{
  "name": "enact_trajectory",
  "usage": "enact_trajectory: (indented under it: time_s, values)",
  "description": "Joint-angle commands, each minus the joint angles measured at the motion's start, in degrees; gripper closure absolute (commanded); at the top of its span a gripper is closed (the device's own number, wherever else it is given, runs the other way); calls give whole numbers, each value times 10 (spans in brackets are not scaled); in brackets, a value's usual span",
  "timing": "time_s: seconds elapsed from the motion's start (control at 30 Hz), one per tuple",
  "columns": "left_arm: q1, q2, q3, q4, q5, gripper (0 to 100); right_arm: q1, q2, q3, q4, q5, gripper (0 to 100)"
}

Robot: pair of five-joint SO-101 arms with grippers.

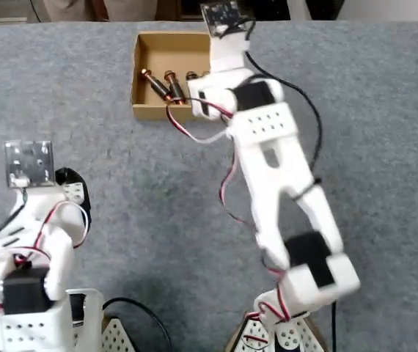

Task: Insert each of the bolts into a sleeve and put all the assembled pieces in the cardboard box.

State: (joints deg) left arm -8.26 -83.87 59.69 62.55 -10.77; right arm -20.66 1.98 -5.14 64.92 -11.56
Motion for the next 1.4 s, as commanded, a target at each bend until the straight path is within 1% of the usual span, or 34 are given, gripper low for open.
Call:
enact_trajectory:
  time_s: [0.0, 0.17, 0.27, 0.33, 0.47, 0.67, 0.83, 0.97, 1.03, 1.1, 1.17, 1.23, 1.27, 1.33, 1.37]
  values:
    - [-9, -65, 88, -62, -5, 981, 13, -117, 52, 78, 5, 996]
    - [-9, -153, 222, -132, -5, 981, 35, -269, 189, 124, 5, 996]
    - [-9, -206, 287, -148, -5, 981, 31, -382, 297, 114, 6, 996]
    - [-6, -211, 310, -148, -5, 981, 31, -461, 373, 92, 8, 996]
    - [-6, -204, 331, -149, -4, 981, 46, -605, 535, 20, 50, 996]
    - [-2, -204, 372, -145, -4, 981, 81, -756, 740, -92, 71, 996]
    - [-8, -203, 372, -143, -4, 981, 81, -840, 860, -109, 74, 996]
    - [-7, -198, 372, -142, -3, 981, 84, -901, 922, -105, 73, 996]
    - [-6, -198, 372, -126, -2, 981, 84, -931, 946, -105, 74, 996]
    - [-5, -198, 372, -80, -2, 981, 81, -960, 974, -105, 74, 996]
    - [-4, -198, 372, -8, -2, 981, 81, -989, 1003, -105, 74, 996]
    - [-4, -198, 372, 84, -2, 981, 81, -1012, 1025, -103, 76, 996]
    - [-6, -204, 371, 111, -4, 981, 81, -1020, 1025, -94, 82, 996]
    - [-4, -202, 372, 92, -2, 981, 80, -1040, 1024, -74, 81, 996]
    - [-4, -201, 372, 97, -2, 981, 80, -1047, 1023, -65, 76, 996]
